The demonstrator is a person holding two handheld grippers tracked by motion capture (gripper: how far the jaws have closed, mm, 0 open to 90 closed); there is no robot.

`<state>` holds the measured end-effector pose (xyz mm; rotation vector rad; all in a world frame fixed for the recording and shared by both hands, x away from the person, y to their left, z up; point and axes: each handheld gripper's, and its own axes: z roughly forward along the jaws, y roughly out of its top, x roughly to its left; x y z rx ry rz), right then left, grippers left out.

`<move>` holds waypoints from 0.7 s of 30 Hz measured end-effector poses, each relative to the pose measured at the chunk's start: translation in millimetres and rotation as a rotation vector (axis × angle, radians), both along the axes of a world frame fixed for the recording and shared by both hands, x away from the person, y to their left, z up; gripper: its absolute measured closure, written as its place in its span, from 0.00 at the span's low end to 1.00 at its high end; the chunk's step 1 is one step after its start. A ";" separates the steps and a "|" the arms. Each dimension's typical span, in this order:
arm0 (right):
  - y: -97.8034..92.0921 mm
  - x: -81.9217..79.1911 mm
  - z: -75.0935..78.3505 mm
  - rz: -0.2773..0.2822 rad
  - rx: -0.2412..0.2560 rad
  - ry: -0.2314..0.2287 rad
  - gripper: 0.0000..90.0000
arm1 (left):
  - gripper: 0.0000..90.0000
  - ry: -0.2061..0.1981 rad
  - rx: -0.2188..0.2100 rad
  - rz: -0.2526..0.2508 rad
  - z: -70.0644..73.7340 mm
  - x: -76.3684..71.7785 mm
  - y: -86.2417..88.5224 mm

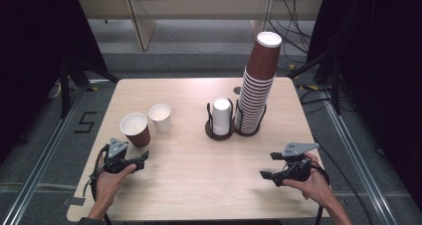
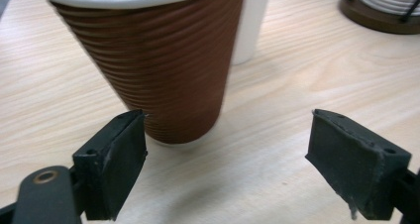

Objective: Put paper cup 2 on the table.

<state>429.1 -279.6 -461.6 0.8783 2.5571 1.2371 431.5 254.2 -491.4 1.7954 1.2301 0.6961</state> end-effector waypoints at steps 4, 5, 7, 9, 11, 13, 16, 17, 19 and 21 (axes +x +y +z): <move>0.9 -0.7 -0.5 0.002 0.004 0.013 0.20 | 0.17 -0.007 -0.004 -0.028 5.1 -9.2 -8.2; 0.8 -0.7 -0.6 0.000 0.006 0.015 0.20 | 0.17 -0.008 -0.016 -0.039 5.7 -11.2 -10.9; 0.7 -0.8 -0.7 -0.002 0.007 0.016 0.20 | 0.17 -0.007 -0.036 -0.061 7.2 -16.1 -16.6; 0.8 -1.2 -0.6 0.000 0.005 0.011 0.20 | 0.17 -0.011 -0.034 -0.075 8.5 -21.5 -23.1; 0.9 -2.0 -0.3 -0.001 0.005 0.010 0.20 | 0.16 -0.021 -0.039 -0.097 9.8 -25.7 -29.3; 1.9 -4.3 -0.1 -0.012 0.010 0.028 0.20 | 0.16 -0.026 -0.041 -0.111 12.3 -29.8 -35.3; 1.4 -3.8 -0.3 0.006 0.007 0.006 0.20 | 0.17 -0.043 -0.043 -0.132 16.3 -35.7 -45.4; 1.1 -4.5 0.1 0.005 0.007 0.001 0.20 | 0.17 -0.050 -0.046 -0.140 17.4 -37.3 -48.6; 1.8 -6.7 0.3 0.002 0.016 0.020 0.20 | 0.16 -0.060 -0.052 -0.154 19.1 -40.3 -53.9; 1.7 -7.2 0.7 0.006 0.015 -0.002 0.20 | 0.16 -0.067 -0.045 -0.167 21.4 -43.8 -59.7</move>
